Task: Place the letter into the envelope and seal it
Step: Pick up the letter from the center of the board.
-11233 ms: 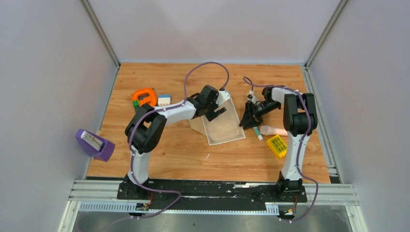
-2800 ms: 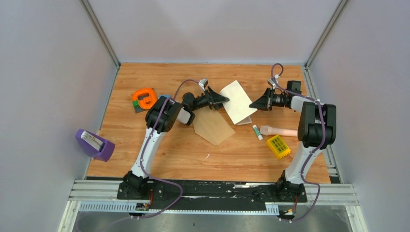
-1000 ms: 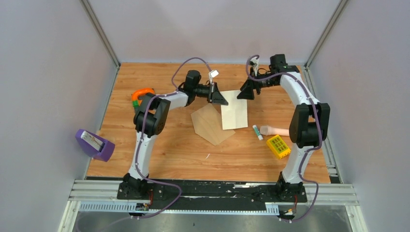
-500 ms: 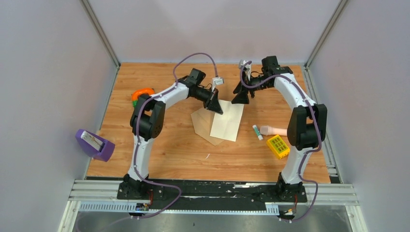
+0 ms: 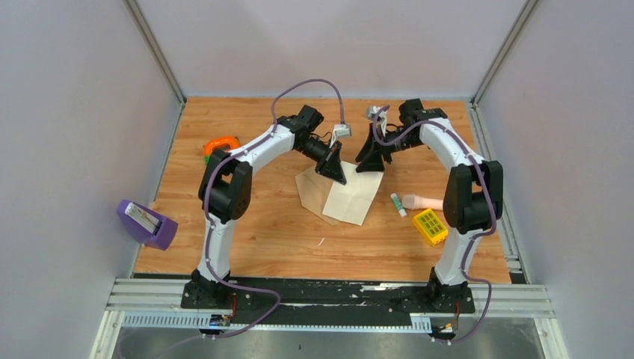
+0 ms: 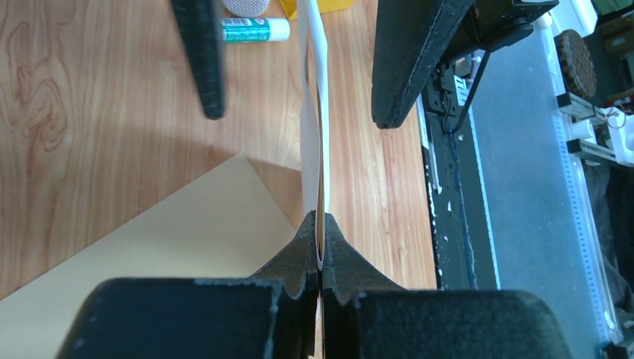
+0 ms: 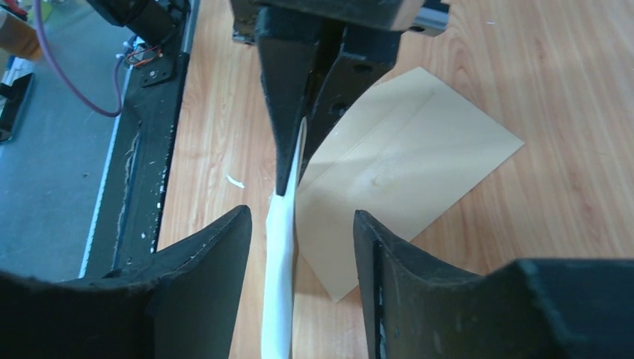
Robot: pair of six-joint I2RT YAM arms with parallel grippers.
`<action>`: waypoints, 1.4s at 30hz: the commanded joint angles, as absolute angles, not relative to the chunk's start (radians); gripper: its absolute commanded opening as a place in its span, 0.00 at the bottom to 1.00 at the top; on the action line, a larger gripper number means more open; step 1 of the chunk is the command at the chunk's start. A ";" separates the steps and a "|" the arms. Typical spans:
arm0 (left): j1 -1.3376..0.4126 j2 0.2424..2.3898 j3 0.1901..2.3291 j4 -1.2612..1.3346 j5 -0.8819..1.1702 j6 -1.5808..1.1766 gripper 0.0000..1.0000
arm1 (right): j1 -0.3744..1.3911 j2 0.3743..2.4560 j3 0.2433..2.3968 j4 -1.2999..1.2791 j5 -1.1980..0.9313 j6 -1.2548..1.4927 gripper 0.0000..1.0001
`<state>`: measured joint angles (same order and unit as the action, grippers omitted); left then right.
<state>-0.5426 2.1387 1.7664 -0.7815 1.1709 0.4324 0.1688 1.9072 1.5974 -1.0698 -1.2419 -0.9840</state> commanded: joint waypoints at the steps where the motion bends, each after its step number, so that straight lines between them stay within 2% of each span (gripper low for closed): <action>1: -0.541 2.081 1.808 -0.820 1.203 0.482 0.00 | 0.175 1.861 1.582 -1.164 -1.331 -1.117 0.51; 13: -0.562 2.069 1.806 -0.829 1.188 0.493 0.00 | 0.204 1.886 1.574 -1.193 -1.320 -1.134 0.29; 20: -0.573 2.061 1.799 -0.810 1.172 0.476 0.00 | 0.213 1.894 1.563 -1.195 -1.299 -1.134 0.03; 23: -0.575 2.054 1.796 -0.793 1.159 0.460 0.01 | 0.213 1.881 1.558 -1.195 -1.297 -1.136 0.00; 26: -0.575 2.041 1.778 -0.755 1.143 0.434 0.20 | 0.211 1.866 1.551 -1.195 -1.303 -1.139 0.00; 29: -0.574 2.030 1.765 -0.744 1.140 0.433 0.44 | 0.193 1.850 1.549 -1.195 -1.341 -1.140 0.00; 31: -0.574 2.018 1.754 -0.743 1.142 0.437 0.54 | 0.169 1.840 1.552 -1.196 -1.375 -1.136 0.00; 35: -0.555 1.989 1.727 -0.666 1.166 0.388 0.62 | 0.109 1.819 1.553 -1.197 -1.450 -1.129 0.00; 38: -0.523 1.972 1.701 -0.533 1.225 0.222 0.63 | 0.093 1.813 1.550 -1.196 -1.469 -1.124 0.00; 42: -0.471 1.951 1.614 -0.207 1.299 -0.083 0.59 | 0.088 1.818 1.556 -1.195 -1.479 -1.116 0.00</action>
